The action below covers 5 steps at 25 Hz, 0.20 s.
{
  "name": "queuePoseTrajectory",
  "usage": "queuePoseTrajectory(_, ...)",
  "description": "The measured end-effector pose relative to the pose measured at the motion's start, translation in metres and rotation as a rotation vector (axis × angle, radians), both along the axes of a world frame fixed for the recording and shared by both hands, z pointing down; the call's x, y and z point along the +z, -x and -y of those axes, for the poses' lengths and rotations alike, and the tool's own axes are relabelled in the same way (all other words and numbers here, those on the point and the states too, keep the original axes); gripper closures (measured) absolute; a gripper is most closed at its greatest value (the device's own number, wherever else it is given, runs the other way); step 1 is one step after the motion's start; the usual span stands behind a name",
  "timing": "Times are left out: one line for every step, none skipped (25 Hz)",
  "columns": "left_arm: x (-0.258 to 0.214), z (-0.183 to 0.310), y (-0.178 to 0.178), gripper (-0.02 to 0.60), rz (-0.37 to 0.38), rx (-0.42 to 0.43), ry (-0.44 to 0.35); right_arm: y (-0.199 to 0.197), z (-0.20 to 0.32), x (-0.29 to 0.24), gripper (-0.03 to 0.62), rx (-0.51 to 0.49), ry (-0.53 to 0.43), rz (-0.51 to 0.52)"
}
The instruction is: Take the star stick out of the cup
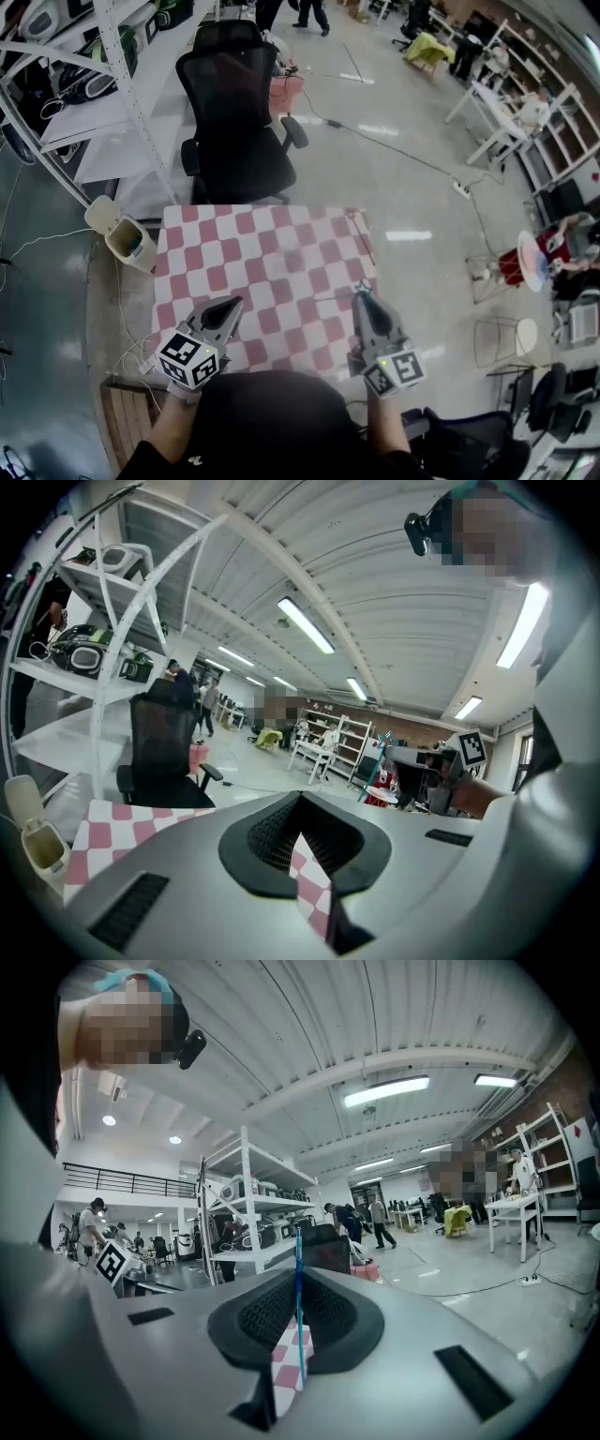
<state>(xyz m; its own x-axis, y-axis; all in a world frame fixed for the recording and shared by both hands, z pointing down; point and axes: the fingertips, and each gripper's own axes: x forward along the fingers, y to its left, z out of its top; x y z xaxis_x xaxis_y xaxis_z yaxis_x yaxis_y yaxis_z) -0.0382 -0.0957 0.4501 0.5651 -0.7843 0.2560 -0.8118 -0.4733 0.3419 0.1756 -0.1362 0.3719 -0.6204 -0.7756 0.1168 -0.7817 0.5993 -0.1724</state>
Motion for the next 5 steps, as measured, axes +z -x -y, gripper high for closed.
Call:
queuePoseTrajectory(0.0001, -0.0002, -0.0002, 0.542, -0.001, 0.0, 0.0, -0.0021, -0.0005, 0.0025, 0.566, 0.005, 0.006, -0.008)
queuePoseTrajectory(0.0003, -0.0004, -0.0003, 0.543, -0.001, 0.0, 0.001, -0.0035, -0.0007, 0.0043, 0.566, 0.009, 0.01, -0.012)
queuePoseTrajectory(0.0007, -0.0004, -0.0003, 0.542, -0.002, 0.0, 0.001, -0.0042, -0.0007, 0.0057, 0.566, 0.012, 0.012, -0.013)
queuePoseTrajectory(0.0011, -0.0005, -0.0003, 0.541, -0.003, 0.0, 0.002, -0.0047, -0.0005, 0.0067, 0.566, 0.014, 0.015, -0.012)
queuePoseTrajectory(0.0015, -0.0004, -0.0002, 0.542, -0.003, 0.0, 0.002, -0.005, -0.0003, 0.0076, 0.566, 0.016, 0.017, -0.012)
